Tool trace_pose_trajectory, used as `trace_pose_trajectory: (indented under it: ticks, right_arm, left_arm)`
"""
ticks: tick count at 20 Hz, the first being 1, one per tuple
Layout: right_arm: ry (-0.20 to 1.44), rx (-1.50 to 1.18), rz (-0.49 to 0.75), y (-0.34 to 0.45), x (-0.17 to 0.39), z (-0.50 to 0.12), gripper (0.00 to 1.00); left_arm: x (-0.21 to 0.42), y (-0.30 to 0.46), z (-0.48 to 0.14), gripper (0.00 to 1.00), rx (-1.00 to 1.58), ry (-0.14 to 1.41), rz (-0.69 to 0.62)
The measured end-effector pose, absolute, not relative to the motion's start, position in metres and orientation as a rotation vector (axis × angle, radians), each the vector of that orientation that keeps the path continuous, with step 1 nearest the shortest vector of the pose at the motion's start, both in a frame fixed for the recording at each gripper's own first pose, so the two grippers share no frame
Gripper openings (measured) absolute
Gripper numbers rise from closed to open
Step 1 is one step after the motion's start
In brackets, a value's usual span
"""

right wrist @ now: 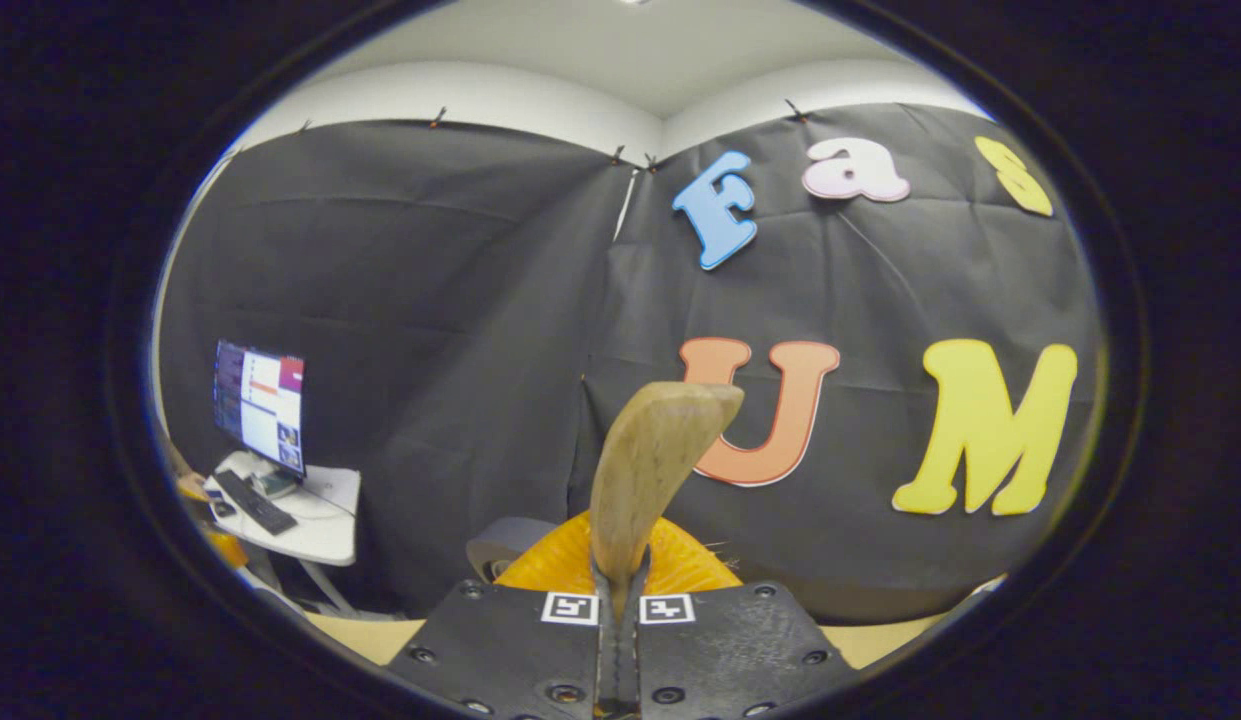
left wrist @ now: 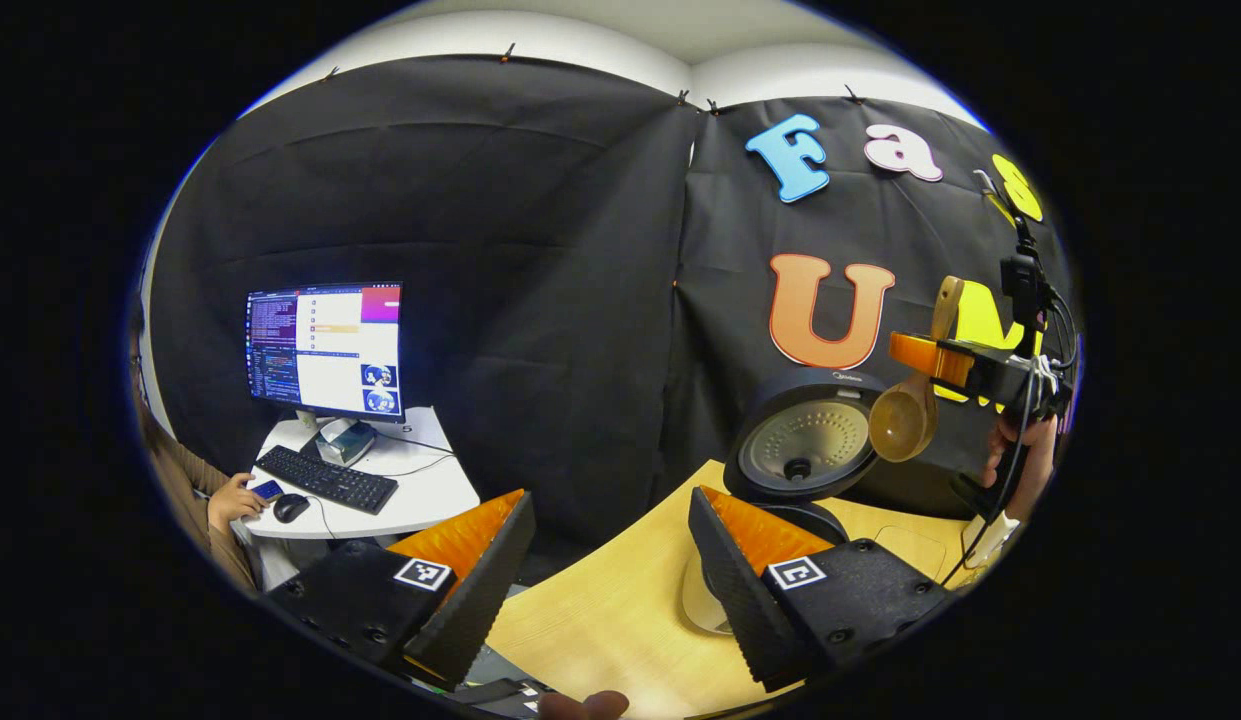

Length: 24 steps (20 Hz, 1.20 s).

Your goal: Close the left gripper, press the button to open the rice cooker; take a wooden spoon from the chopstick holder with the right hand, scoop a spoonful of rice and pour it into the rice cooker, then put the wooden spoon back into the chopstick holder.

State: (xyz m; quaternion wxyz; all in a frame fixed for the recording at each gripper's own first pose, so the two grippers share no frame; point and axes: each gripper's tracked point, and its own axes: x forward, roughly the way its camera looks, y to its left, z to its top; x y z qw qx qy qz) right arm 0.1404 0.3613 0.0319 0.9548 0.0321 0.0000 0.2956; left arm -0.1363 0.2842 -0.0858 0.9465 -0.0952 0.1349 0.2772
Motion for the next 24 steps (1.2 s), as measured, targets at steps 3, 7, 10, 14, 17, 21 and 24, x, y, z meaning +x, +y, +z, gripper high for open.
trace_pose_trajectory:
  ticks: [3, 7, 10, 14, 17, 21, 24]
  right_arm:
    - [0.104, 0.243, 0.594, 0.345, 0.143, 0.031, 0.0]
    - [0.2, 0.472, 0.583, 0.312, 0.148, 0.029, 0.0]
    - [0.238, 0.563, 0.545, 0.271, 0.146, 0.03, 0.0]
    - [0.208, 0.582, 0.394, 0.169, 0.144, 0.019, 0.0]
    - [0.178, 0.549, 0.277, 0.091, 0.133, 0.012, 0.0]
    - [0.135, 0.496, 0.119, -0.01, 0.111, 0.002, 0.0]
    - [0.125, 0.457, 0.008, -0.08, 0.096, -0.017, 0.0]
  left_arm:
    - [-0.129, 0.278, -0.071, 0.99, -0.181, 0.259, 0.555]
    - [-0.114, 0.263, -0.049, 0.99, -0.149, 0.236, 0.517]
    - [-0.098, 0.242, -0.034, 0.99, -0.14, 0.215, 0.473]
    - [-0.065, 0.201, -0.026, 0.99, -0.11, 0.199, 0.388]
    - [-0.042, 0.171, -0.019, 0.99, -0.088, 0.191, 0.335]
    - [-0.013, 0.127, -0.011, 0.99, -0.088, 0.184, 0.253]
    - [0.005, 0.094, -0.006, 0.98, -0.09, 0.186, 0.199]
